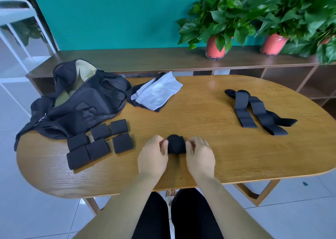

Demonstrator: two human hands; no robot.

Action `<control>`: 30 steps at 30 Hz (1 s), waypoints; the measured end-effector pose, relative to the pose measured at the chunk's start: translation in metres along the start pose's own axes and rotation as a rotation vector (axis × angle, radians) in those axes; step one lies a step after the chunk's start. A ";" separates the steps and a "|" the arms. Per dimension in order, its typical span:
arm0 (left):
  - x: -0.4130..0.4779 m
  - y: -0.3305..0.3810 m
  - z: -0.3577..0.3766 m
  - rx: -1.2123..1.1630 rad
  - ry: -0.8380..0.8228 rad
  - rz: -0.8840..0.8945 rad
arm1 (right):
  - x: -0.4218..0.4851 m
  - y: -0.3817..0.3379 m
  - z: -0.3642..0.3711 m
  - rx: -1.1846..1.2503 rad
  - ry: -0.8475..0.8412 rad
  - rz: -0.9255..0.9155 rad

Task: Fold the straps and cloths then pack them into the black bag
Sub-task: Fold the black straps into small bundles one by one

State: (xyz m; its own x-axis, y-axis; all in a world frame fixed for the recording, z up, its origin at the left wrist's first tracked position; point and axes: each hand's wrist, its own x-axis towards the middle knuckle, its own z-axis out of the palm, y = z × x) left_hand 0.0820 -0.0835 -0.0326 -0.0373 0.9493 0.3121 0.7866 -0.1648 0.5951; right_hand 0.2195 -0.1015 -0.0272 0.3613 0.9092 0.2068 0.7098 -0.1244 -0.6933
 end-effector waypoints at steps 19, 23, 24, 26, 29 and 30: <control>-0.012 0.005 -0.013 0.020 -0.379 0.051 | -0.009 -0.005 0.001 -0.116 -0.323 -0.056; -0.013 0.005 -0.029 -0.112 -0.382 -0.082 | -0.012 -0.019 0.015 0.107 -0.374 0.042; -0.013 0.002 -0.032 -0.127 -0.376 -0.098 | -0.013 -0.025 0.018 0.166 -0.387 0.071; -0.012 -0.006 -0.040 -0.131 -0.350 -0.101 | -0.017 -0.038 0.022 0.302 -0.416 0.125; -0.012 -0.017 -0.059 -0.169 -0.279 -0.089 | -0.023 -0.061 0.028 0.472 -0.403 0.133; -0.010 -0.021 -0.067 -0.183 -0.239 -0.086 | -0.025 -0.070 0.032 0.503 -0.394 0.119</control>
State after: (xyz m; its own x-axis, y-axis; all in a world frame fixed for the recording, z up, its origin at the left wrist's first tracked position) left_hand 0.0248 -0.1077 0.0009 0.0641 0.9943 0.0853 0.6617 -0.1063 0.7422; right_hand 0.1414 -0.1029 -0.0054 0.1030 0.9902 -0.0943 0.2741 -0.1194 -0.9543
